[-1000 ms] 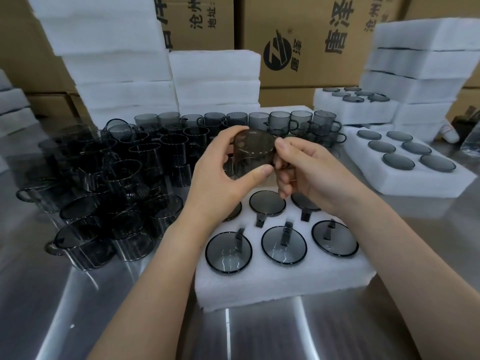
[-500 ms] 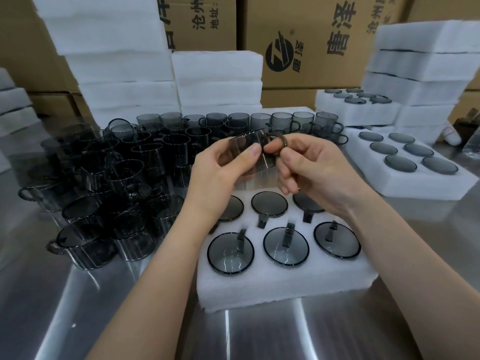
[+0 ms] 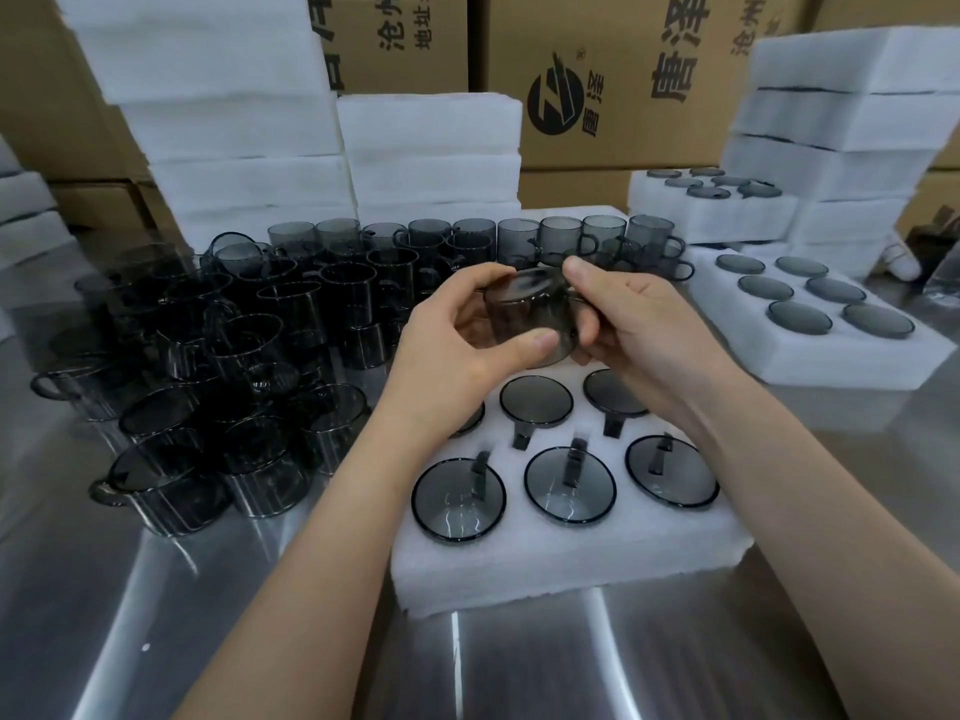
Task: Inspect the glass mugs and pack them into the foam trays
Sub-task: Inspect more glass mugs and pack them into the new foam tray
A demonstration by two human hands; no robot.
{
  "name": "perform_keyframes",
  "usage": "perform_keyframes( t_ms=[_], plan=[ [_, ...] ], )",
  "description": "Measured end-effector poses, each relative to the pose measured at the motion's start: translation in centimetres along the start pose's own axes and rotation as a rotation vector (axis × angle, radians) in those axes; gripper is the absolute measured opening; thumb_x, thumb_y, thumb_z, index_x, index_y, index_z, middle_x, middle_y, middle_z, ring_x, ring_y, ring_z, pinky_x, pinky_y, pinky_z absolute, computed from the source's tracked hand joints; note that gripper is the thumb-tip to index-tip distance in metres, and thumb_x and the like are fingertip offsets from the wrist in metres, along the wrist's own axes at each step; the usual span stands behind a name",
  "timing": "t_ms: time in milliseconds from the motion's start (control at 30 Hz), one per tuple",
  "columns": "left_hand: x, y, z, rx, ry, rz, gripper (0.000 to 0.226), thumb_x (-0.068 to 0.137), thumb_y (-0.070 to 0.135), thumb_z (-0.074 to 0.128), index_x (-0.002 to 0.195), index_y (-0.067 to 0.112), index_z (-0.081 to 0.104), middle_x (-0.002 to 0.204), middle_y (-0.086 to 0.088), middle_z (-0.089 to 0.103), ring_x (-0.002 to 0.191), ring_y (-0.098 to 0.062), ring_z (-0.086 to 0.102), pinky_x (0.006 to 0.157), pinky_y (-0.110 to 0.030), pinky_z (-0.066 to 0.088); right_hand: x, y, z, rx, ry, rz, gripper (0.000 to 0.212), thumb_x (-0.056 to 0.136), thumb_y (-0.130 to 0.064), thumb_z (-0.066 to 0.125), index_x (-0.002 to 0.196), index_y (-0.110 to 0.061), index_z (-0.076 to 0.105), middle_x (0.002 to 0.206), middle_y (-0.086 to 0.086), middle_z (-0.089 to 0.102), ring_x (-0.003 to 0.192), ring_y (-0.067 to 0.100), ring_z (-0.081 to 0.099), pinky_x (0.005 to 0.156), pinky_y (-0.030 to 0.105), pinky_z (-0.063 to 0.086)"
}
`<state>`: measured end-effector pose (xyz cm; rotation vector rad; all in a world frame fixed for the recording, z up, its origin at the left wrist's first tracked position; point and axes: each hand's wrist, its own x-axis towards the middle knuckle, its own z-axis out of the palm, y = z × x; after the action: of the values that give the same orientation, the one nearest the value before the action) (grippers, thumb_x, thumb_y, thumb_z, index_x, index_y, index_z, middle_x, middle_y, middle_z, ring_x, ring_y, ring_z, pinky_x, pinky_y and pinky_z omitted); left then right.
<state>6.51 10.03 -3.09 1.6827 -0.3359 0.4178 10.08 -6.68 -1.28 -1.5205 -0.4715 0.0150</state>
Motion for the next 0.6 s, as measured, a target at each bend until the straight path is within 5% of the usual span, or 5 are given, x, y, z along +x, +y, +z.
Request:
perform_keyframes(
  t_ms=[167,333,467,600],
  plan=[
    [-0.06,-0.06,0.03,0.085,0.011,0.048,0.056,0.067,0.015,0.088,0.113,0.029,0.058,0.105,0.009,0.071,0.099,-0.002,0.066,0.082,-0.016,0.049,-0.12,0.06,0.01,-0.004,0.043,0.046,0.050,0.089,-0.046,0.062,0.048,-0.018,0.056,0.053,0.006,0.049,0.047,0.017,0.043,0.053,0.024,0.043],
    [-0.15,0.42,-0.04,-0.069,-0.008,0.020,0.056,0.075,0.014,0.078,0.127,0.020,0.058,0.118,0.004,0.068,0.107,-0.006,0.066,0.094,-0.029,0.054,-0.10,-0.21,-0.27,0.046,0.049,-0.044,0.009,0.092,-0.026,0.063,0.092,-0.018,0.066,0.083,0.012,0.060,0.066,0.019,0.053,0.059,0.028,0.050],
    [-0.16,0.62,-0.15,-0.158,-0.001,0.022,0.048,0.088,0.004,0.068,0.132,0.016,0.056,0.126,-0.010,0.062,0.108,-0.019,0.067,0.095,-0.035,0.054,-0.14,0.32,-0.18,0.162,-0.202,0.077,0.035,0.096,-0.032,0.053,0.130,-0.022,0.056,0.118,0.008,0.066,0.096,0.027,0.067,0.080,0.041,0.055],
    [-0.21,0.67,-0.01,0.005,0.006,0.121,0.035,0.087,0.010,0.066,0.121,0.020,0.063,0.120,-0.001,0.067,0.112,-0.011,0.063,0.099,-0.036,0.051,-0.36,0.12,-0.01,0.236,-0.236,0.137,0.041,0.087,-0.039,0.059,0.124,-0.020,0.052,0.111,0.012,0.069,0.094,0.043,0.070,0.070,0.039,0.059]
  ],
)
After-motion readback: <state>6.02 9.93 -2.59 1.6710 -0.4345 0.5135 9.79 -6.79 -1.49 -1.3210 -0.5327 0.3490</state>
